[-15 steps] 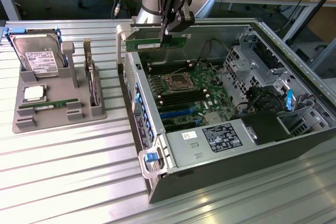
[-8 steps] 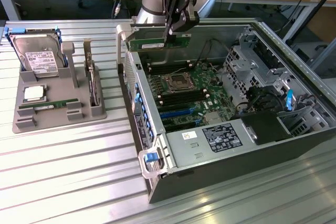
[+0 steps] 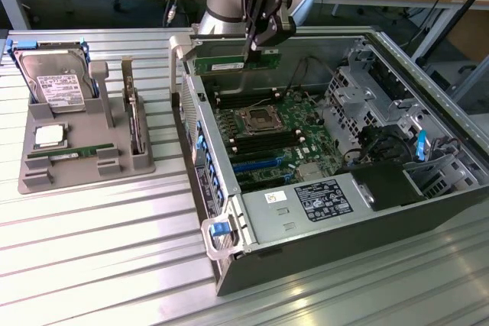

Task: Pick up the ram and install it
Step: 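Pick up the ram and move it above insertion slot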

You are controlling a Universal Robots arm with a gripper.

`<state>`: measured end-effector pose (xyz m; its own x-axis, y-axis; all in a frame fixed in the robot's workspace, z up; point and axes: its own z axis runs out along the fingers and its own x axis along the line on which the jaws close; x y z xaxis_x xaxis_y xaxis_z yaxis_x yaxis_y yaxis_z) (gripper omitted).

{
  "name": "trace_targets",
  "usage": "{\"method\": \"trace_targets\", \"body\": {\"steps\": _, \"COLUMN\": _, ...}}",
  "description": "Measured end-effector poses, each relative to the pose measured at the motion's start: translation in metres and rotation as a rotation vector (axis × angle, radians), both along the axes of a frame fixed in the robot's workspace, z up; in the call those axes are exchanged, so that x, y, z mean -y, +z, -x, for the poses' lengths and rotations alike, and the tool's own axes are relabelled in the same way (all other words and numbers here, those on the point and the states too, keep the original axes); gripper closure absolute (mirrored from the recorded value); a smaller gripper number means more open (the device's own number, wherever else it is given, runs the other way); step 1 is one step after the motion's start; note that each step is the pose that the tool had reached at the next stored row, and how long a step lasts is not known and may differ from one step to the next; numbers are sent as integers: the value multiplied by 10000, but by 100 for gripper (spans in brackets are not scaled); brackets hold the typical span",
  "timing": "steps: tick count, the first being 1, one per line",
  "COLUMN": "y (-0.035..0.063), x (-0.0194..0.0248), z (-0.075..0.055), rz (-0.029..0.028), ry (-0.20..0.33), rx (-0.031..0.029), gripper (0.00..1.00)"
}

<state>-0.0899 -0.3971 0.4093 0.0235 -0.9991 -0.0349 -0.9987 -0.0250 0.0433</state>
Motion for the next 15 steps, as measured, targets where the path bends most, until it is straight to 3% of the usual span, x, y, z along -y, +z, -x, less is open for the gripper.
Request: {"method": "trace_targets", "body": {"steps": 15, "y": -5, "x": 0, "z": -179, "rz": 0, "ry": 0, "rx": -1, "gripper": 88}}
